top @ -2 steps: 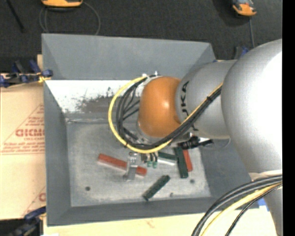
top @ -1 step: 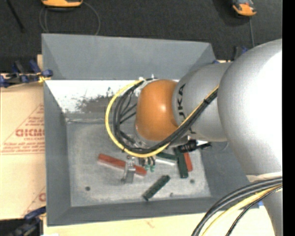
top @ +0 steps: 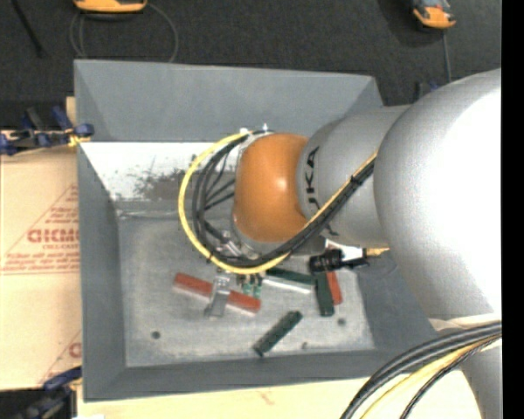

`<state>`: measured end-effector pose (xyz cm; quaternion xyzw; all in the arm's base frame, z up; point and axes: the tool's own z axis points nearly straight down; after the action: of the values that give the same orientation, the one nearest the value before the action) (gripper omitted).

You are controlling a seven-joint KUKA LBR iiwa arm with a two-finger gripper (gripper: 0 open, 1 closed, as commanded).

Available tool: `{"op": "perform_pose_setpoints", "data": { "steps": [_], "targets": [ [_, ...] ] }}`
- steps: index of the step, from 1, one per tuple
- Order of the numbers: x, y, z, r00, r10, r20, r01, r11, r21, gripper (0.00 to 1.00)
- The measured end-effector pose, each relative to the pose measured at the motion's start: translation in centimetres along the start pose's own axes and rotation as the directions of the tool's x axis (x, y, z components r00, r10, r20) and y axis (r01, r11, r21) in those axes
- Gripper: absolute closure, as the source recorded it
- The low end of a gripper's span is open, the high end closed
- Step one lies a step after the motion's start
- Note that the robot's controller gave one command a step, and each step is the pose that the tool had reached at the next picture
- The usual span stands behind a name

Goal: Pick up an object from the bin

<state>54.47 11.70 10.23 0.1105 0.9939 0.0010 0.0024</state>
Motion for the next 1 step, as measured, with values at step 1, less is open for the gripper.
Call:
{"op": "perform_pose_setpoints", "data": {
  "steps": [1],
  "targets": [
    [0.48,-0.91,2.28,0.997,0.075,-0.002,-0.075,0.997,0.001,0.00]
  ]
}}
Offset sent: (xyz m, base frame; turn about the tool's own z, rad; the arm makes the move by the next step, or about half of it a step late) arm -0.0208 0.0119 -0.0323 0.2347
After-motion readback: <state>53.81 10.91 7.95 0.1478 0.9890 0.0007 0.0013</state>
